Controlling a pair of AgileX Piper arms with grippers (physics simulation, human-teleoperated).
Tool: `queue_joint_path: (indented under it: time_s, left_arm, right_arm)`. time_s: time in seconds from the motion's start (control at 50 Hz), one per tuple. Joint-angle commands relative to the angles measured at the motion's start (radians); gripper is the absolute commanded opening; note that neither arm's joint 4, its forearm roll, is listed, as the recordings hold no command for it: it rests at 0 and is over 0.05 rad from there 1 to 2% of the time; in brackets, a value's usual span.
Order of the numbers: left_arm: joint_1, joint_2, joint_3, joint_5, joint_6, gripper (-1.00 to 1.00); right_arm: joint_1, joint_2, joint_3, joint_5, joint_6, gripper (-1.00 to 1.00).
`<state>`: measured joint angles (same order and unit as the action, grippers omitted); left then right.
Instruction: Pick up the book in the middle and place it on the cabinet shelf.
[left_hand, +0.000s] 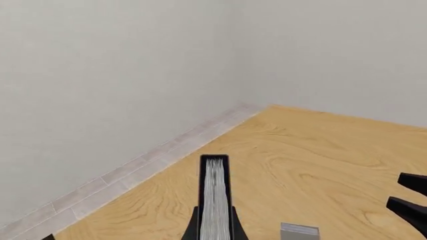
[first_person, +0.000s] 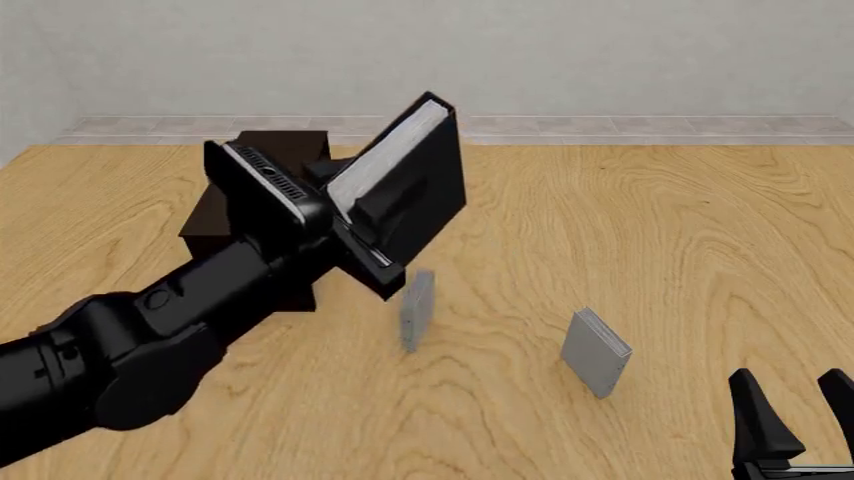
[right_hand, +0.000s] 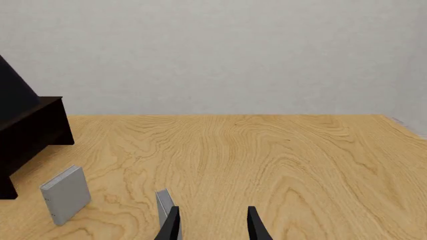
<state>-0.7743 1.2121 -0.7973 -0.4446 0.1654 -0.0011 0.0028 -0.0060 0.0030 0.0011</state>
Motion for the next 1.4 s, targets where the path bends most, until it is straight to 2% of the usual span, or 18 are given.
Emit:
queue_joint_path:
  time_s: [0.02,0.14,0.18,0.2,0.36,0.54,0.58,0.62,0.7,0.76,0.8,0.9,0.92,0.96,1.1,1.18,1.2,1.4]
  left_arm:
    - [0.058,0.005,-0.061,-0.007,0.065,-1.0]
    - [0.078,0.01,-0.08,-0.016,0.096,-1.0]
    - [0.08,0.013,-0.073,-0.035,0.124,-1.0]
    - [0.075,0.015,-0.059,-0.058,0.167,-1.0]
    - [0.09,0.042,-0.044,-0.111,0.264,-1.0]
    - [0.145,0.091,-0.046,-0.156,0.304,-1.0]
    - [0.162,0.109,-0.039,-0.185,0.341,-1.0]
    - [0.172,0.116,-0.051,-0.176,0.334,-1.0]
    - [0.209,0.14,-0.068,-0.203,0.391,-1.0]
    - [0.222,0.14,-0.085,-0.197,0.392,-1.0]
    - [0.237,0.145,-0.102,-0.202,0.42,-1.0]
    - [0.256,0.152,-0.115,-0.215,0.454,-1.0]
    - [0.264,0.153,-0.128,-0.202,0.441,-1.0]
    - [0.265,0.16,-0.117,-0.227,0.478,-1.0]
    - [0.289,0.184,-0.125,-0.24,0.491,-1.0]
    - [0.297,0.218,-0.119,-0.269,0.532,-1.0]
    - [0.292,0.23,-0.105,-0.292,0.567,-1.0]
    - [0.341,0.269,-0.123,-0.315,0.622,-1.0]
  right_arm:
    - [0.0,0.0,0.0,0.0,0.0,1.0]
    - [0.0,0.0,0.0,0.0,0.0,1.0]
    - [0.0,0.0,0.0,0.0,0.0,1.0]
    - [0.0,0.0,0.0,0.0,0.0,1.0]
    - [0.0,0.0,0.0,0.0,0.0,1.0]
    - [0.0,0.0,0.0,0.0,0.0,1.0]
    - [0.0,0.0,0.0,0.0,0.0,1.0]
    - [0.0,0.0,0.0,0.0,0.0,1.0]
    - [0.0,0.0,0.0,0.0,0.0,1.0]
    - [0.0,0.0,0.0,0.0,0.0,1.0]
    - [0.0,0.0,0.0,0.0,0.0,1.0]
    - [0.0,0.0,0.0,0.0,0.0,1.0]
    - [0.0,0.0,0.0,0.0,0.0,1.0]
    - [0.0,0.0,0.0,0.0,0.0,1.0]
    - [0.0,0.0,0.0,0.0,0.0,1.0]
    - [0.0,0.0,0.0,0.0,0.0,1.0]
    - [0.0,0.0,0.0,0.0,0.0,1.0]
    - [0.0,0.0,0.0,0.0,0.0,1.0]
